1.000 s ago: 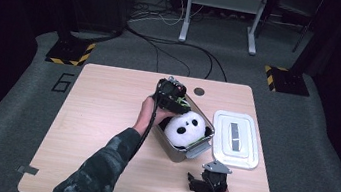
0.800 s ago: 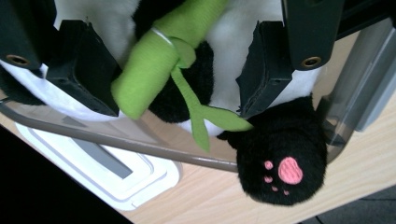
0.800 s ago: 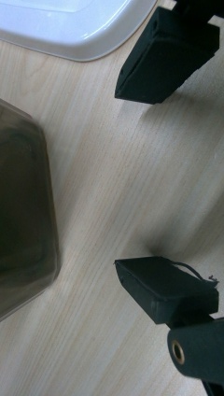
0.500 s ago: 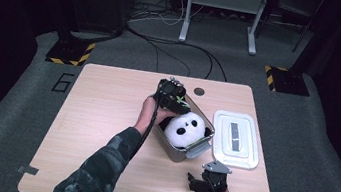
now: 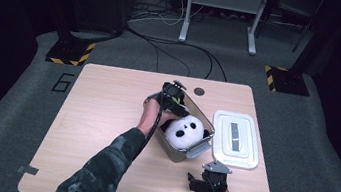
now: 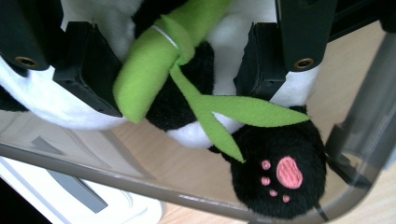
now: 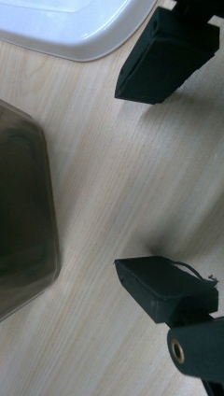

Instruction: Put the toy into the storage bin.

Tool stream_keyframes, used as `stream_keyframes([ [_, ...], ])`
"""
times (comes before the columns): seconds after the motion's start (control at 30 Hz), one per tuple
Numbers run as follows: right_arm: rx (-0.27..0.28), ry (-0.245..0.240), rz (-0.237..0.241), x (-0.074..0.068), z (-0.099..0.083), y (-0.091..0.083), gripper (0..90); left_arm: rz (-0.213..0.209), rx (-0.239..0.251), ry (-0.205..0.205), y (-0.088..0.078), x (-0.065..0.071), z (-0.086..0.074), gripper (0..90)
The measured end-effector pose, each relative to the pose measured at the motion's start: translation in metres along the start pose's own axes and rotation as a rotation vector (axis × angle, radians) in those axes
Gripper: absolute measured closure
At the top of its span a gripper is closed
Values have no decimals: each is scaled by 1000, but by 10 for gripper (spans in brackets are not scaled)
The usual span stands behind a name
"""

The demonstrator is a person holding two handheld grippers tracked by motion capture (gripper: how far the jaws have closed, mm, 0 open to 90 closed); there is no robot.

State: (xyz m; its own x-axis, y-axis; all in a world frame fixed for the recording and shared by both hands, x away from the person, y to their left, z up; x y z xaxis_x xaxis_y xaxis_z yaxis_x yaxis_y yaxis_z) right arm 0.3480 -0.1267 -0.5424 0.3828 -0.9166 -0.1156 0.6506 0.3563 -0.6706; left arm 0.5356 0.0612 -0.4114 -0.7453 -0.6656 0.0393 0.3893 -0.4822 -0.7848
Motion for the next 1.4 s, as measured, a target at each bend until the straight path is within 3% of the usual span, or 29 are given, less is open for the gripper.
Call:
stream_keyframes([
  [0.2,-1,0,0,0,0,0,146,-29,28,-9,-12,2,0,329],
  [0.3,0,2,2,0,0,0,146,-73,52,0,-21,7,-4,330],
  [0.43,0,2,2,0,0,0,146,-71,60,9,-24,11,-8,338],
  [0.63,0,3,1,0,0,0,147,-44,22,29,-17,12,-10,388],
  [0.77,0,3,0,0,0,0,147,-65,-32,23,-6,11,-14,411],
  [0.97,-1,4,1,0,0,0,147,-48,-54,47,-3,14,-13,413],
  [1.07,0,3,1,0,0,0,148,-55,-27,39,-8,13,-12,397],
  [1.1,0,0,-1,0,0,0,147,-49,14,25,-15,11,-11,396],
  [1.13,0,0,-1,0,0,0,147,-49,14,25,-15,11,-11,401],
  [1.17,0,0,-1,0,0,0,147,-45,57,9,-23,7,-11,408],
  [1.23,0,0,-1,0,0,0,147,-30,92,-6,-30,3,-10,433],
  [1.4,-1,1,0,0,0,0,147,-58,91,-31,-30,-5,-12,515],
])
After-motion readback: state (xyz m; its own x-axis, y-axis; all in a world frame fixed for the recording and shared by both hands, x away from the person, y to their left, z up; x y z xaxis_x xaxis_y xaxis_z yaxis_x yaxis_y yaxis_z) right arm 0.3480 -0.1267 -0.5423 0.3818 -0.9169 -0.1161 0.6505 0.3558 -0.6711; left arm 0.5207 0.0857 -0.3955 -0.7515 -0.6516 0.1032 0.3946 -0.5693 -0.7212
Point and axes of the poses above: each handheld gripper's, and its own axes: y roughly forward along the jaws, z roughly out of its top, x roughly to its right, the point moved 2 cm from there along y, roughly forward along the jaws, and after that the axes turned 9 degrees about y, right-handed, at the moved point
